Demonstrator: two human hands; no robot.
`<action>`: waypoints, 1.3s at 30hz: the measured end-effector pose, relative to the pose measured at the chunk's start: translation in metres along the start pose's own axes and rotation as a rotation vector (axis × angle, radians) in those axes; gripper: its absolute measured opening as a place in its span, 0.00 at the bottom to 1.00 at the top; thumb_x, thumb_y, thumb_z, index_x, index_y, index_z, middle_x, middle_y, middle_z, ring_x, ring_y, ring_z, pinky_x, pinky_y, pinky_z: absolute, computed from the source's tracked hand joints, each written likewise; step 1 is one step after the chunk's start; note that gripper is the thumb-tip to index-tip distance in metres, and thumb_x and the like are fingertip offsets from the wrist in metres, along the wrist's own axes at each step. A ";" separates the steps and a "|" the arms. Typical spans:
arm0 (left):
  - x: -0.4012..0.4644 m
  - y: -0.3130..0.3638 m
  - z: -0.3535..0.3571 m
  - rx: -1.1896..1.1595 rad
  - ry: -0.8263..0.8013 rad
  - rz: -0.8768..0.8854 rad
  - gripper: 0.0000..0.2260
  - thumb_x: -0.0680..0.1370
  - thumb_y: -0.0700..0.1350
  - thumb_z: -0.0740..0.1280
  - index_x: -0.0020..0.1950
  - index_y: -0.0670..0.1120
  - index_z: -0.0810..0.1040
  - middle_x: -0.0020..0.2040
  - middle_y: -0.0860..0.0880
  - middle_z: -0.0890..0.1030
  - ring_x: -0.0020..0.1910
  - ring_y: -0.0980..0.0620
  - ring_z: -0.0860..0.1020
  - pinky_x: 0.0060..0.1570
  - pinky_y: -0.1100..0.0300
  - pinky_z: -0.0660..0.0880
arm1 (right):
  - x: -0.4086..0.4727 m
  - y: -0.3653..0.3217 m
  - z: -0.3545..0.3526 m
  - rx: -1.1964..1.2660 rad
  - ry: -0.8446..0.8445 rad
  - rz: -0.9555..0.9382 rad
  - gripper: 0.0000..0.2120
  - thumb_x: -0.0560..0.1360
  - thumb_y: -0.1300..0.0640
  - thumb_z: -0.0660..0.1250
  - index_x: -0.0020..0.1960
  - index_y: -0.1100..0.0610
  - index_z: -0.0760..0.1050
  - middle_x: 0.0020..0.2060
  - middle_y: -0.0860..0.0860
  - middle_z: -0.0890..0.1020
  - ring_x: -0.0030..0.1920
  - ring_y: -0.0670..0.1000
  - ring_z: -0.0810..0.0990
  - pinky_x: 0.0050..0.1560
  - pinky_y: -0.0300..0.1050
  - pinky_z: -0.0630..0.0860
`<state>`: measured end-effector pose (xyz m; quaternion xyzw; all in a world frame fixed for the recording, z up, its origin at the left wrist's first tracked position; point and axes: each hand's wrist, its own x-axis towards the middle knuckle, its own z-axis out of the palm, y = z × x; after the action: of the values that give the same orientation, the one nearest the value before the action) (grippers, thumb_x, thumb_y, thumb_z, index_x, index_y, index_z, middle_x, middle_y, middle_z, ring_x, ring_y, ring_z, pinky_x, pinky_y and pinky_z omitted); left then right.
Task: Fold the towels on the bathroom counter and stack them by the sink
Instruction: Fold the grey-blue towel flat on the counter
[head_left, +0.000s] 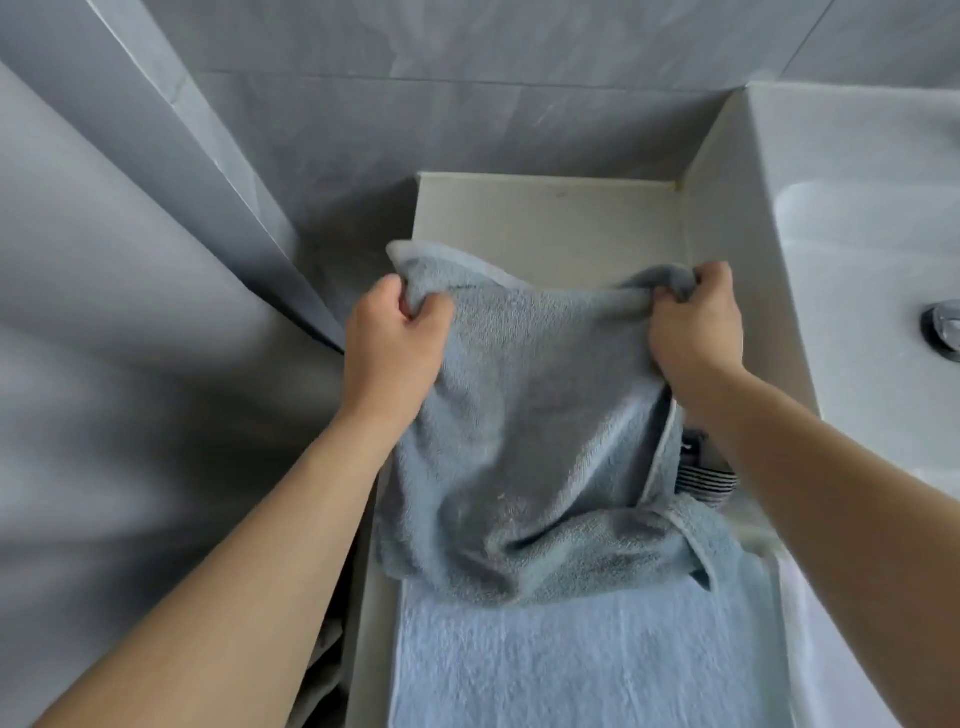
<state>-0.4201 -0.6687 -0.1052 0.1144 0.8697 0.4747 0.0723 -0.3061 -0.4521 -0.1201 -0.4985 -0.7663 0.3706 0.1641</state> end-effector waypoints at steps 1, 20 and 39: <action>0.021 0.008 0.010 -0.051 0.034 -0.021 0.14 0.75 0.48 0.65 0.35 0.48 0.61 0.30 0.54 0.65 0.25 0.56 0.62 0.26 0.61 0.60 | 0.018 -0.010 0.004 0.044 0.048 0.013 0.04 0.78 0.56 0.57 0.52 0.54 0.63 0.40 0.48 0.73 0.44 0.55 0.72 0.43 0.46 0.65; 0.139 -0.064 0.109 0.862 0.073 0.106 0.26 0.81 0.58 0.55 0.77 0.51 0.62 0.62 0.42 0.68 0.58 0.39 0.67 0.58 0.45 0.65 | 0.146 0.030 0.089 -0.580 0.288 -0.185 0.15 0.83 0.53 0.51 0.61 0.60 0.70 0.54 0.61 0.78 0.51 0.65 0.79 0.42 0.53 0.71; 0.142 -0.059 0.109 0.743 -0.087 0.041 0.27 0.81 0.62 0.49 0.79 0.59 0.51 0.63 0.41 0.69 0.59 0.37 0.73 0.55 0.44 0.72 | 0.129 0.020 0.099 -0.750 -0.182 -0.442 0.29 0.81 0.40 0.45 0.80 0.48 0.48 0.79 0.54 0.52 0.78 0.58 0.49 0.76 0.59 0.42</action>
<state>-0.5394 -0.5732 -0.2166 0.1704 0.9762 0.1230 0.0534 -0.4126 -0.3732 -0.2164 -0.3130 -0.9473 0.0653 -0.0209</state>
